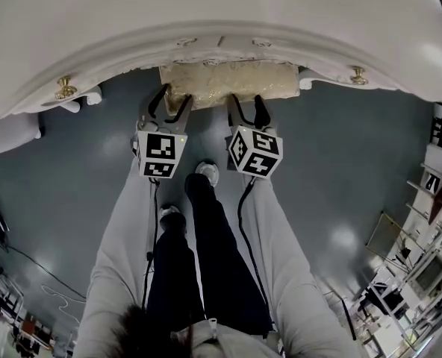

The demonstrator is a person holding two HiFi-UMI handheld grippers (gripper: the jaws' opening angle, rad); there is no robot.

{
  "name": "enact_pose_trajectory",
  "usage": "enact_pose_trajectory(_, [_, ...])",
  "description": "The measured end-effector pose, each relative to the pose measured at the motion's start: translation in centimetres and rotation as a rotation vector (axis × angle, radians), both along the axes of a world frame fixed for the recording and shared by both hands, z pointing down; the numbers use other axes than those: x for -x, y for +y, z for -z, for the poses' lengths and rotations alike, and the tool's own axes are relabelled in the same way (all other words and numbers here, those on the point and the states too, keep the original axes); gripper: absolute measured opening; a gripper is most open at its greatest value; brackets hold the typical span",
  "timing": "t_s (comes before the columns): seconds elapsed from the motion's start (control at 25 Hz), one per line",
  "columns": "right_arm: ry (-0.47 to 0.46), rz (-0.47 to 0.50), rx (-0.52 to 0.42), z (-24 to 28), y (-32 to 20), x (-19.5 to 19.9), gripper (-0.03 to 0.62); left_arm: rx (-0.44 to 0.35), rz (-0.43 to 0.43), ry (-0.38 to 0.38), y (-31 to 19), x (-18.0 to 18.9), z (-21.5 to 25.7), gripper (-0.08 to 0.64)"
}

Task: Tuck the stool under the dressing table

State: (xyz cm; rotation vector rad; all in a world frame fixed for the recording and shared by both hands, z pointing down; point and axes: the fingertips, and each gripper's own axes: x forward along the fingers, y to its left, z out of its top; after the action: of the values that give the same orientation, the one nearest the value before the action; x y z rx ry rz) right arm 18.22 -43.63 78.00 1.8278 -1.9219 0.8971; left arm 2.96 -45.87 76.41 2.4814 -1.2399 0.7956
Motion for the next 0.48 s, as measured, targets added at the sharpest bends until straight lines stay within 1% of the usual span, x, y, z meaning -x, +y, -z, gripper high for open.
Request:
enact_pose_trajectory(0.24, [0.0,0.0,-0.003,-0.2,-2.1,0.0,0.268,0.008,0.061,0.067,-1.9,0.3,-0.1,0.239])
enact_pose_trajectory(0.48, [-0.008,-0.007,-0.018,0.0,-4.1,0.3,0.268,-0.006,0.091,0.082,-3.6,0.4,0.4,0.198])
